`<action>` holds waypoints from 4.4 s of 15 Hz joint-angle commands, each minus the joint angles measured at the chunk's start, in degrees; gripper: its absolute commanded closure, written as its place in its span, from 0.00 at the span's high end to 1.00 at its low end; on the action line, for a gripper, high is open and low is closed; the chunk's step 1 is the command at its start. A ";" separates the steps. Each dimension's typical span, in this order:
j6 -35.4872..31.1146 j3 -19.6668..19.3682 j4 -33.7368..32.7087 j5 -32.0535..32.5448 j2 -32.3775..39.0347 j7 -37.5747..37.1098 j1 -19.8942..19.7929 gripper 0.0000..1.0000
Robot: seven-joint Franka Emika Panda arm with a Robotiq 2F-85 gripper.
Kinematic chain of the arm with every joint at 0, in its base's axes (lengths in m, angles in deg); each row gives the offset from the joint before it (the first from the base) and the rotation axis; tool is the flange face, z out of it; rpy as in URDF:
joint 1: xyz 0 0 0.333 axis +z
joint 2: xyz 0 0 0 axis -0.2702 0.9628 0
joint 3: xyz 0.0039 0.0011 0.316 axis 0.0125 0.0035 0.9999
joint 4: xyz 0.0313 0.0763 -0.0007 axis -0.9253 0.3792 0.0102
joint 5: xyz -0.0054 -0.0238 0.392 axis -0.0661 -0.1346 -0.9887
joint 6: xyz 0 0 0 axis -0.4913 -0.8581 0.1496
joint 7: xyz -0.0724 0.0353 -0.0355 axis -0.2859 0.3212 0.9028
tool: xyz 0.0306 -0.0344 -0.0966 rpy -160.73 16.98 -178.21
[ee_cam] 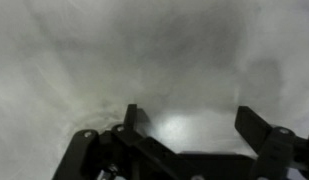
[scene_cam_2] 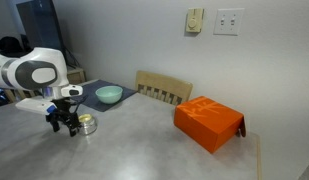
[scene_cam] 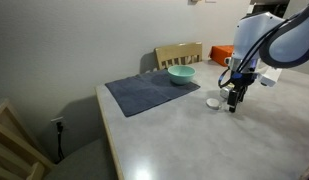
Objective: Pick up the lid and place it back on it's object
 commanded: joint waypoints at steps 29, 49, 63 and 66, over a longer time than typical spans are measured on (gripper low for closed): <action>-1.77 -2.14 1.73 3.28 -1.39 -4.85 7.82 1.00; -10.68 1.65 -2.24 -4.64 -0.53 1.72 4.71 1.00; -11.64 0.63 -1.75 -7.03 -0.35 -3.74 5.70 1.00; -11.42 -1.98 -2.03 -6.09 -0.12 -6.44 7.21 1.00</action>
